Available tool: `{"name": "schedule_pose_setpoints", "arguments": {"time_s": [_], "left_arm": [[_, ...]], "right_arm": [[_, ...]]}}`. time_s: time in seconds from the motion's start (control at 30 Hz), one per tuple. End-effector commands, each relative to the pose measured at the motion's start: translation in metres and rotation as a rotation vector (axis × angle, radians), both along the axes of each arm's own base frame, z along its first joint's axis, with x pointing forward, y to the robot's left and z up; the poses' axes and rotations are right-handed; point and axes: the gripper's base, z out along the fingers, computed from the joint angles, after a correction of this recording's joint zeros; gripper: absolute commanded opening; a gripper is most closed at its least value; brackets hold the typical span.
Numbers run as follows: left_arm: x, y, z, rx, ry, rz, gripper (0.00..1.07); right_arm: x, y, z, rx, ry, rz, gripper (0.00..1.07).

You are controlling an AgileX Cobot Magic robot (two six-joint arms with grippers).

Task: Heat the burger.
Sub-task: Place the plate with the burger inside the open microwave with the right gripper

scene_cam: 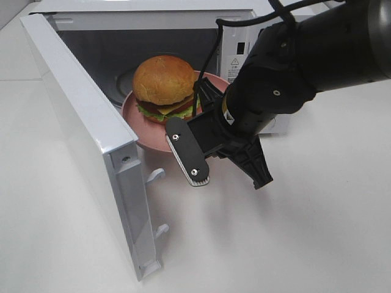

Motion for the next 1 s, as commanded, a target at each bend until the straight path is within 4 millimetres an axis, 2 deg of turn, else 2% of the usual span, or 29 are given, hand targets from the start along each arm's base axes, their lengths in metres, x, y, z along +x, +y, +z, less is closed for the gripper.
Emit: {"name": "schedule_pose_setpoints", "arguments": {"time_s": [0.03,0.2,1.0], "left_arm": [[-0.001,0.000,0.001,-0.002,-0.026,-0.003,1.01],[-0.001,0.000,0.001,-0.002,-0.026,-0.003,1.01],[-0.001,0.000,0.001,-0.002,-0.026,-0.003,1.01]], "right_arm": [[0.011,0.005,0.011,0.040,-0.055,0.007,0.00],[0.025,0.016,0.012,0.036,-0.070,0.003,0.00],[0.059,0.048,0.001,0.050,-0.082,0.013,0.00]]}}
